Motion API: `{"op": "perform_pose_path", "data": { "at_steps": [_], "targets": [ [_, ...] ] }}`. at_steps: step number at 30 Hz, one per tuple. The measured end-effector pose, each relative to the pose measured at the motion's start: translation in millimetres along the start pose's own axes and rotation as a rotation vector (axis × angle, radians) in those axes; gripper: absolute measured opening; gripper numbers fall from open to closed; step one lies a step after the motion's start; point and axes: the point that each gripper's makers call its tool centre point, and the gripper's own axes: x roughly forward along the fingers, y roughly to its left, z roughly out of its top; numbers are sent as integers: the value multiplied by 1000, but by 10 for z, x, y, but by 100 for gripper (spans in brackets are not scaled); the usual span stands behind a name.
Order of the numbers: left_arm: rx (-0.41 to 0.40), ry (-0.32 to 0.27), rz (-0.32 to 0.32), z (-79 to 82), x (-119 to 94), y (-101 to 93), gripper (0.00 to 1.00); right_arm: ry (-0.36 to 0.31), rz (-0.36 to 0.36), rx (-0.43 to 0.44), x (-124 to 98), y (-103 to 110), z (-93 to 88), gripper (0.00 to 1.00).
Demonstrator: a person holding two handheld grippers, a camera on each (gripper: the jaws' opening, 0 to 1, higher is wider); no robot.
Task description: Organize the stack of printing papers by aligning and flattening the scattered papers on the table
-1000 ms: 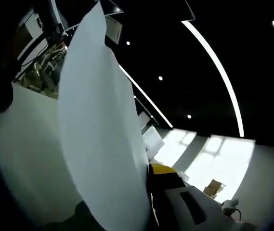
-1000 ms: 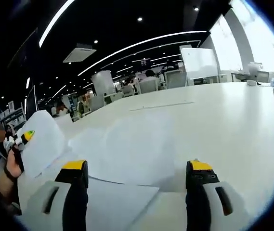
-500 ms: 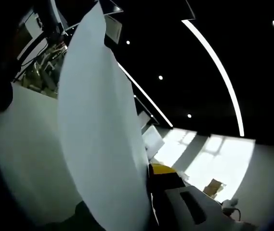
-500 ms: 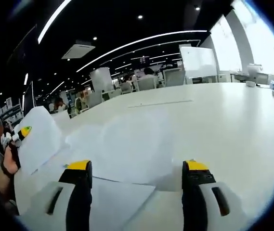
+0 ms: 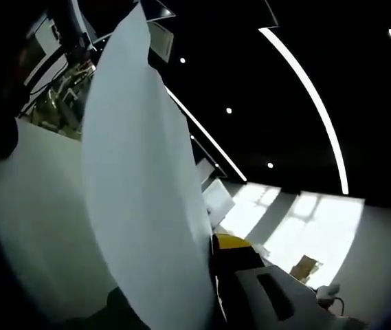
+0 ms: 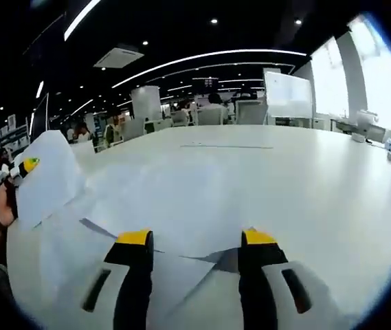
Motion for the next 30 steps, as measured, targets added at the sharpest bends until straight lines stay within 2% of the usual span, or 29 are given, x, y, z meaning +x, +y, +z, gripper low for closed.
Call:
{"op": "perform_pose_path", "data": {
  "at_steps": [4, 14, 30],
  "targets": [
    [2, -3, 1, 1, -5, -6, 7, 5, -15, -32, -2, -18, -10, 34],
    [-4, -6, -2, 14, -7, 1, 7, -17, -36, -55, -9, -67, 29, 25],
    [-1, -7, -2, 11, -4, -4, 7, -28, -45, -72, -10, -84, 44, 21]
  ]
}}
